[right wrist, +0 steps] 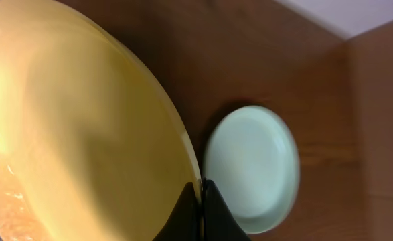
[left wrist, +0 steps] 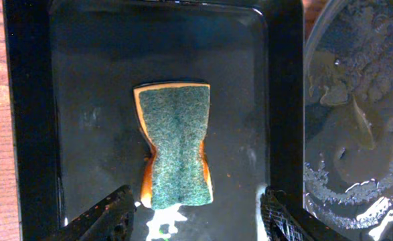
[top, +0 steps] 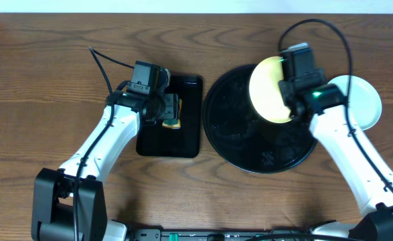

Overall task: Clean dirty plates on tray and stack at the side
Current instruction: 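Lift the yellow plate and stack it on the pale green plates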

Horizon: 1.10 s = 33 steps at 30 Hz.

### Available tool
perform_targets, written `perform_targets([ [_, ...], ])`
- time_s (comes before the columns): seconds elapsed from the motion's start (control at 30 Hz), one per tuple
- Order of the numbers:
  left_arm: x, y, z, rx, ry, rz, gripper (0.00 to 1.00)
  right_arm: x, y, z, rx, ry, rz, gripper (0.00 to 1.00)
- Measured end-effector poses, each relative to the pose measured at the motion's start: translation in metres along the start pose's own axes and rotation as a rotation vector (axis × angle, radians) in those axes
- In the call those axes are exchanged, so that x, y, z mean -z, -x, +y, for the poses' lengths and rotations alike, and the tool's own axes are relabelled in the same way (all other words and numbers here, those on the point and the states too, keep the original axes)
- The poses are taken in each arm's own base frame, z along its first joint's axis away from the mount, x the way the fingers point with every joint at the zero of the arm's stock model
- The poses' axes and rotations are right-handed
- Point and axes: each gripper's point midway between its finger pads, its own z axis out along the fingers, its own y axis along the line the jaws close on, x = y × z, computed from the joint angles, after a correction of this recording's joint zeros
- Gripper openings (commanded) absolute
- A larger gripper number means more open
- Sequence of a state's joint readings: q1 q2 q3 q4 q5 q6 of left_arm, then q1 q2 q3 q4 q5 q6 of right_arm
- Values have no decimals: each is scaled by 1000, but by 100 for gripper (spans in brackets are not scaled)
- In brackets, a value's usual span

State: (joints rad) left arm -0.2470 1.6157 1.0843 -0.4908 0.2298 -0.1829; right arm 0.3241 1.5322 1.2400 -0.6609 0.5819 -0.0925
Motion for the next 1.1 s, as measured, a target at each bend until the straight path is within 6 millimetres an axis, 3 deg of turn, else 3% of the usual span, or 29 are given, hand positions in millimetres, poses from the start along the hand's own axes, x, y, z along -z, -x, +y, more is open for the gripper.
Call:
perform_targets([
  [0.27, 0, 0, 0, 0, 0, 0, 62, 34, 27, 25, 135, -113, -121, 1],
  [0.6, 0, 0, 0, 0, 0, 0, 62, 26, 22, 3, 90, -175, -92, 1],
  [0.77, 0, 0, 0, 0, 0, 0, 62, 4, 6, -28, -80, -173, -24, 1],
  [1.1, 0, 0, 0, 0, 0, 0, 62, -51, -73, -125, -638, -172, 192, 1],
])
